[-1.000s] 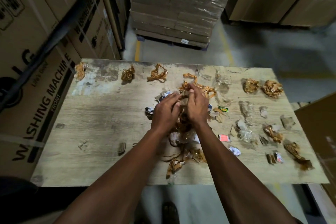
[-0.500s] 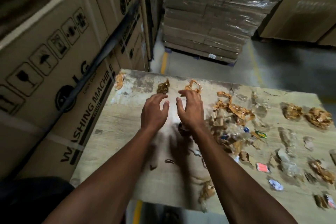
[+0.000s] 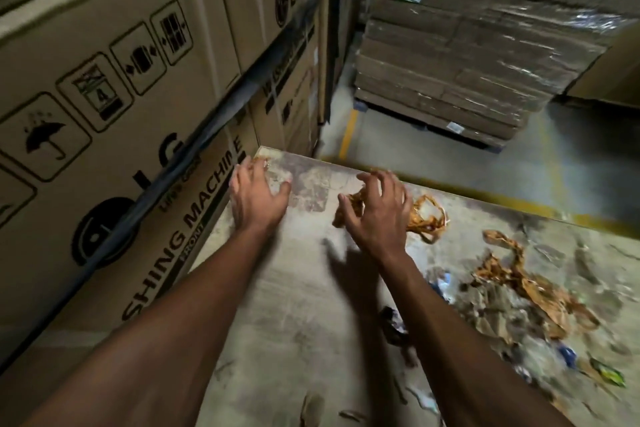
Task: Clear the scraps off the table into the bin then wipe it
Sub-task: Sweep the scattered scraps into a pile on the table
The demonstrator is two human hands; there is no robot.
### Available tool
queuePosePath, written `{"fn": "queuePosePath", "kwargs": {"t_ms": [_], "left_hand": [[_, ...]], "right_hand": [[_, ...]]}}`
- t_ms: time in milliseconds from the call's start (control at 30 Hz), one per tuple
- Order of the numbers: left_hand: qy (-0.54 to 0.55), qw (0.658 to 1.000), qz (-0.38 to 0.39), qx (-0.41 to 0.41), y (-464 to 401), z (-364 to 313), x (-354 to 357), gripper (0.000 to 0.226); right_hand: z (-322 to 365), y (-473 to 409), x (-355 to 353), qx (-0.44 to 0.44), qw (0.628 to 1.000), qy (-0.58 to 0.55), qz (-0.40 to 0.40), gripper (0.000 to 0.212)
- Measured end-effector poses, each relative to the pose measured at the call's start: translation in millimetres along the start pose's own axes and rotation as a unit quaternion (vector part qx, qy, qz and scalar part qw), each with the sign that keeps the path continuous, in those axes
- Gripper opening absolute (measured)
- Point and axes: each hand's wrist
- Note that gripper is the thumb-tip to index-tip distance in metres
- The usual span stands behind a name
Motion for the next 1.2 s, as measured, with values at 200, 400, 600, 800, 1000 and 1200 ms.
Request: {"fn": "queuePosePath", "kwargs": {"t_ms": [200,400,600,800,1000,1200], "left_hand": [[0.031,0.998,0.040,-0.023,-29,6,27,0.091],[0.105,0.992,0.067,0.022,-4,-35,62,0.075],[0.194,0.961,0.133,0.142,18,-86,96,0.054],[0.220,0.940,0.175,0.193,54,-121,114,0.033],[0.255,0.925,0.224,0.173,86,-123,103,0.024],[0.281,0.922,0.233,0.131,113,-124,78,0.032]], "right_hand": [[-35,-15,12,0.070,0.989,0.122,-0.049,0.069],[-61,-21,13,0.200,0.965,0.166,0.041,0.084],[-58,-15,14,0.175,0.973,0.112,0.104,0.056],[-63,-6,-11,0.189,0.966,-0.102,0.143,0.050],[-93,17,-43,0.178,0.980,0.000,0.085,0.042],[-82,46,-46,0.170,0.951,-0.010,0.258,0.053]]}}
Point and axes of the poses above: each hand's wrist, its own y-axis away from the middle knuckle, its own x-axis out of the palm, z = x × y, and after that the axes turned 11 degrees about x, right-handed
